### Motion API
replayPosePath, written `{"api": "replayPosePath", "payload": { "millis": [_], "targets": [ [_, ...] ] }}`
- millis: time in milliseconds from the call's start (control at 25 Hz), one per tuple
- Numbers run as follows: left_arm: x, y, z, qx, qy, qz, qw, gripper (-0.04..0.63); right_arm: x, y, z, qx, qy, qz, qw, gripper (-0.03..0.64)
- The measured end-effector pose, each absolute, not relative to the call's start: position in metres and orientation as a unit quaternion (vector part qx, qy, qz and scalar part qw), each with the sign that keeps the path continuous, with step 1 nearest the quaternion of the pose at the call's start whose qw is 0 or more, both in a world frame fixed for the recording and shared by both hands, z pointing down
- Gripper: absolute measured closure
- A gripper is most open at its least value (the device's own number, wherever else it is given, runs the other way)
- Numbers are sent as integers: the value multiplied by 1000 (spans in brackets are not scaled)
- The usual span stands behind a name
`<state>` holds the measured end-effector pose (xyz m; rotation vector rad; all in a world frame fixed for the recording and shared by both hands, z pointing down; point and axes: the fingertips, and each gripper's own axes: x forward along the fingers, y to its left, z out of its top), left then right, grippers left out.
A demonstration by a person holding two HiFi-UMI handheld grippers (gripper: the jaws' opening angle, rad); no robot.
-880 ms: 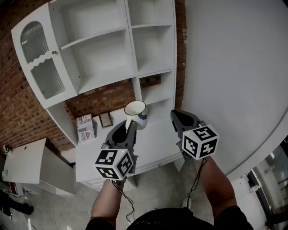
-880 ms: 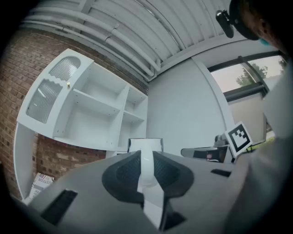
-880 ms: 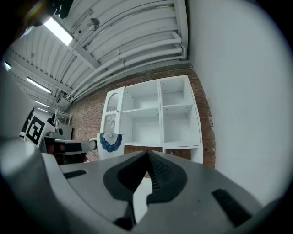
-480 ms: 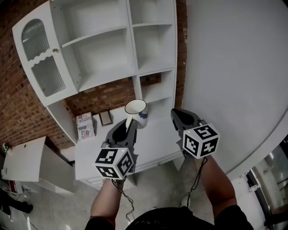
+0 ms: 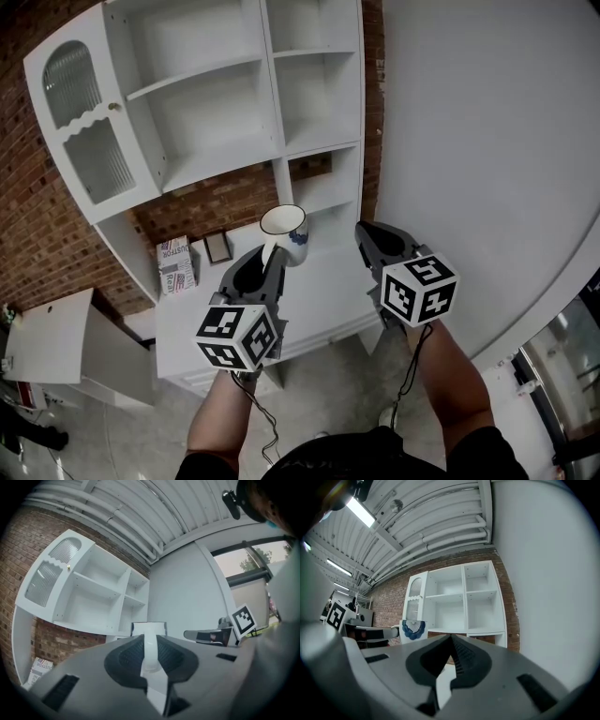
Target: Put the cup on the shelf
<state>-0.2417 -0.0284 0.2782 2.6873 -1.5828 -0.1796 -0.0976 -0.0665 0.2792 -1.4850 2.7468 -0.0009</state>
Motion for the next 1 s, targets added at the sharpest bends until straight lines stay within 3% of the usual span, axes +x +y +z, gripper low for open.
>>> {"api": "replayPosePath", "payload": {
  "millis": [1000],
  "targets": [
    [-192, -117, 279, 847, -530, -52, 7, 532, -56, -169, 287, -444, 896, -21, 15, 617]
  ]
}}
